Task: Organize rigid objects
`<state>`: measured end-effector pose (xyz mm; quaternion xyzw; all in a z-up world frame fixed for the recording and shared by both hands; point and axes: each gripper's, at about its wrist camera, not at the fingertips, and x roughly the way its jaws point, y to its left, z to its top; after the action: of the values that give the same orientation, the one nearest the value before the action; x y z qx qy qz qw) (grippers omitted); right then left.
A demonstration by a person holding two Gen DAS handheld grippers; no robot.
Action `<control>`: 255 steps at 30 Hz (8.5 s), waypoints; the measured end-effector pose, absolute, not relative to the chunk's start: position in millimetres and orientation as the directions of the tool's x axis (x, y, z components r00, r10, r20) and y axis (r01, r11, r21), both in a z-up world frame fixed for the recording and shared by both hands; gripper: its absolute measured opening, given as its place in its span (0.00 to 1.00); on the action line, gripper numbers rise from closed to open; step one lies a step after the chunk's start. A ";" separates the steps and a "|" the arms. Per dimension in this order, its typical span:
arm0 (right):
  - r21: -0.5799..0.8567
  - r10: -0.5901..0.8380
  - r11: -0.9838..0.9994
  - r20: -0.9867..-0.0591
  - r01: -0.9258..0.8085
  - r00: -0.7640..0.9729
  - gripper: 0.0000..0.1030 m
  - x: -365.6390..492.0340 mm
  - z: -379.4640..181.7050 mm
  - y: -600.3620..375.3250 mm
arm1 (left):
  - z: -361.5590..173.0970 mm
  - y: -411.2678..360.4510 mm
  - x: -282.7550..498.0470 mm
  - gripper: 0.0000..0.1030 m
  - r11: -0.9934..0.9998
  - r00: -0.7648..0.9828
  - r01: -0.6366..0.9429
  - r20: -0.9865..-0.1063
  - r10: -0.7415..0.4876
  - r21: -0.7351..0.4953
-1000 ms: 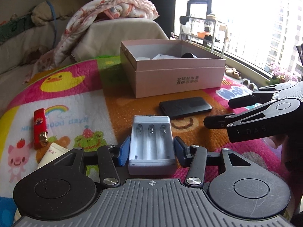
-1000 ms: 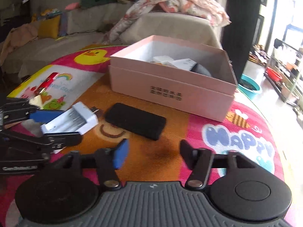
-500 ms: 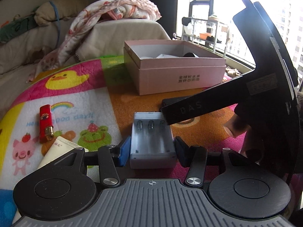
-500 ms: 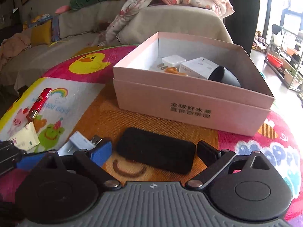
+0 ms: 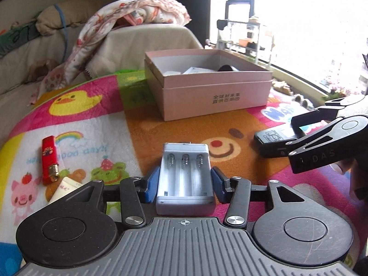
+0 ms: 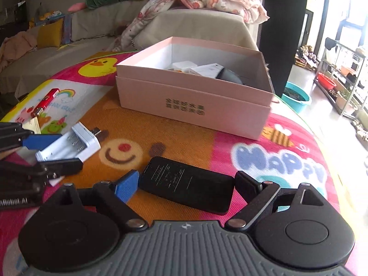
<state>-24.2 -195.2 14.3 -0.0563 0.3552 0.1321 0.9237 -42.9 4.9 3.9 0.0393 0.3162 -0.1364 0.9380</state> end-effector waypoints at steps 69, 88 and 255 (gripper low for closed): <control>-0.028 0.432 0.751 -0.734 -0.660 0.523 0.23 20.0 38.8 10.0 | 16.6 119.0 -103.5 0.54 0.968 0.714 0.185 -0.653 -0.252 -0.172; -0.234 0.164 0.893 -0.627 -0.385 0.762 0.63 -50.2 13.5 -179.3 | 14.2 46.2 -49.2 0.26 0.941 0.710 0.321 -0.631 -0.312 -0.104; 0.064 0.066 0.997 -0.623 -0.032 0.779 1.00 -20.1 -4.4 -194.4 | -3.1 -13.3 -14.1 0.68 0.997 0.792 0.071 -0.608 -0.058 -0.003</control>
<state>-20.1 -194.4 -4.4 0.0250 0.3312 0.0260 0.9429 -14.1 -13.3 -3.1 0.0099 0.3206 -0.0340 0.9465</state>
